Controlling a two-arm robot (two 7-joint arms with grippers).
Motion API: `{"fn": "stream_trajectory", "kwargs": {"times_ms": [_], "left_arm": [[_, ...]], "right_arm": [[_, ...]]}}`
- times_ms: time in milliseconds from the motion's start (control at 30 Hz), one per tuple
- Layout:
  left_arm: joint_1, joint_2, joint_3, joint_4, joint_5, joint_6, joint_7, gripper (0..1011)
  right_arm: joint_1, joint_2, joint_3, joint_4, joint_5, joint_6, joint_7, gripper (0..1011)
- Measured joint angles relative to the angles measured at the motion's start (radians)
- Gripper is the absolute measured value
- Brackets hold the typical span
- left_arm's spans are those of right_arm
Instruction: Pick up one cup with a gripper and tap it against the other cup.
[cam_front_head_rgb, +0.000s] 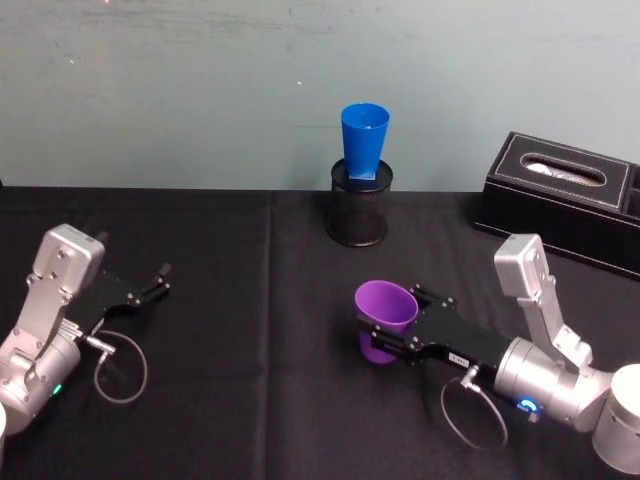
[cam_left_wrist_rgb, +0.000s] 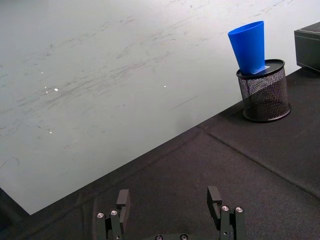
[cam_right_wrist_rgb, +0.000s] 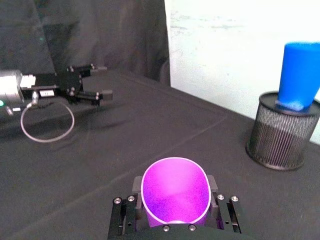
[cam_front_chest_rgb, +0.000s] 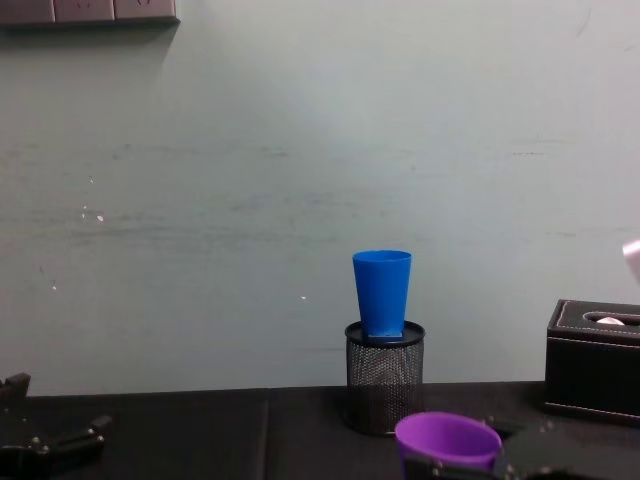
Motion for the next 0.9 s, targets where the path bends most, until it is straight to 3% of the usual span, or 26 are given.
{"fn": "stream_trajectory", "kwargs": {"times_ms": [500, 900], "left_arm": [[0.0, 0.0, 0.0, 0.0, 0.0, 0.0, 0.0, 1011], [0.0, 0.0, 0.0, 0.0, 0.0, 0.0, 0.0, 1011]], "right_arm": [[0.049, 0.048, 0.01, -0.199, 0.04, 0.183, -0.038, 726], [0.08, 0.08, 0.001, -0.274, 0.061, 0.24, -0.062, 726]]}}
